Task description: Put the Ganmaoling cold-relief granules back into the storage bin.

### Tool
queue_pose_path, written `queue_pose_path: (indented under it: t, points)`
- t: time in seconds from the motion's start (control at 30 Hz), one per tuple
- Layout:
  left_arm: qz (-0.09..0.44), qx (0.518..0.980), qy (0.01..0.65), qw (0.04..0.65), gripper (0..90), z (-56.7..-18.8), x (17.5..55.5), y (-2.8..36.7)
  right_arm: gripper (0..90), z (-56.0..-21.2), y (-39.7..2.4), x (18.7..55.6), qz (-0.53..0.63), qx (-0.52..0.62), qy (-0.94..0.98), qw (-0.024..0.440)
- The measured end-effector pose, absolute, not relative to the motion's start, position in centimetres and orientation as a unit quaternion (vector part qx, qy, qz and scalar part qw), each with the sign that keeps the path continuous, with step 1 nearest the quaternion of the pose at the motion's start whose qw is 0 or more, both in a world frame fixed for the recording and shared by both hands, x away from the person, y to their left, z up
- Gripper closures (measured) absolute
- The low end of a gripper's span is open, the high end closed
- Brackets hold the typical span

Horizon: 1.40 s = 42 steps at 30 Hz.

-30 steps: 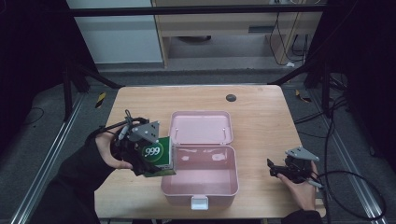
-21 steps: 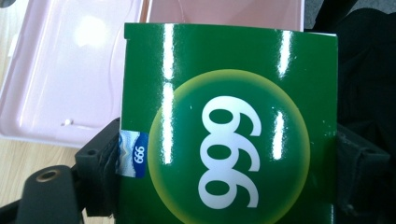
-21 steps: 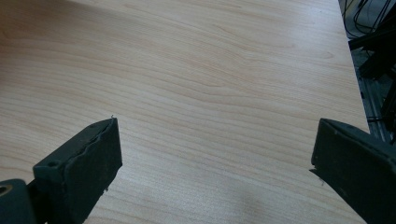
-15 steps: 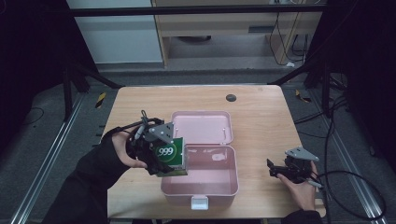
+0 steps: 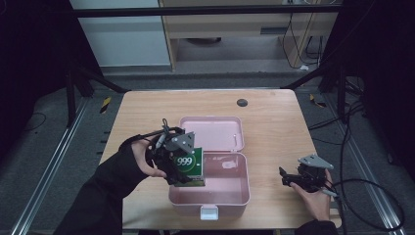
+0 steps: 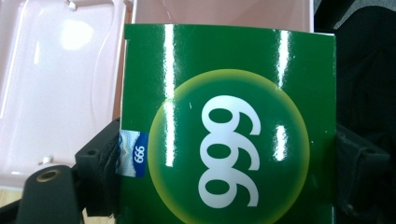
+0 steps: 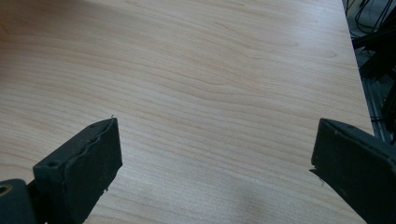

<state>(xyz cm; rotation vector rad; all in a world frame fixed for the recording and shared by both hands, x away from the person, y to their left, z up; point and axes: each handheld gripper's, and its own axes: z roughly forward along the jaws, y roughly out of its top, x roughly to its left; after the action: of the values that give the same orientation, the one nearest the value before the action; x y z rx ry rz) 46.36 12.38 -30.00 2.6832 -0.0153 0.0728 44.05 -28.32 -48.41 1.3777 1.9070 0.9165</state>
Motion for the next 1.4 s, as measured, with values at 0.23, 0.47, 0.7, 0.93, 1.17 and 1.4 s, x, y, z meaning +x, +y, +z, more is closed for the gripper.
queue_pose_path:
  t: [0.23, 0.47, 0.7, 0.93, 1.17, 1.4]
  points:
    - [0.021, 0.977, -0.012, 0.213, 14.7, -31.4, 46.5, 11.5, 2.0, -48.4, -28.3, 44.1, 0.344, 0.519, 0.721, 0.304]
    - [0.018, 0.979, -0.010, 0.205, 14.7, -32.9, 46.5, 11.3, 2.1, -48.5, -28.3, 44.1, 0.344, 0.518, 0.721, 0.304]
    - [0.007, 0.980, -0.008, 0.198, 14.7, -34.6, 46.7, 11.1, 2.0, -48.5, -28.2, 44.1, 0.343, 0.518, 0.723, 0.303]
    - [0.003, 0.981, -0.002, 0.196, 14.7, -35.9, 46.9, 11.2, 2.0, -48.5, -28.2, 44.1, 0.343, 0.519, 0.723, 0.301]
    - [-0.002, 0.981, 0.000, 0.192, 14.7, -37.1, 46.9, 11.3, 2.1, -48.6, -28.2, 44.1, 0.342, 0.519, 0.724, 0.301]
    - [-0.006, 0.981, 0.001, 0.193, 14.7, -37.9, 46.9, 11.3, 2.0, -48.6, -28.1, 44.1, 0.340, 0.518, 0.725, 0.301]
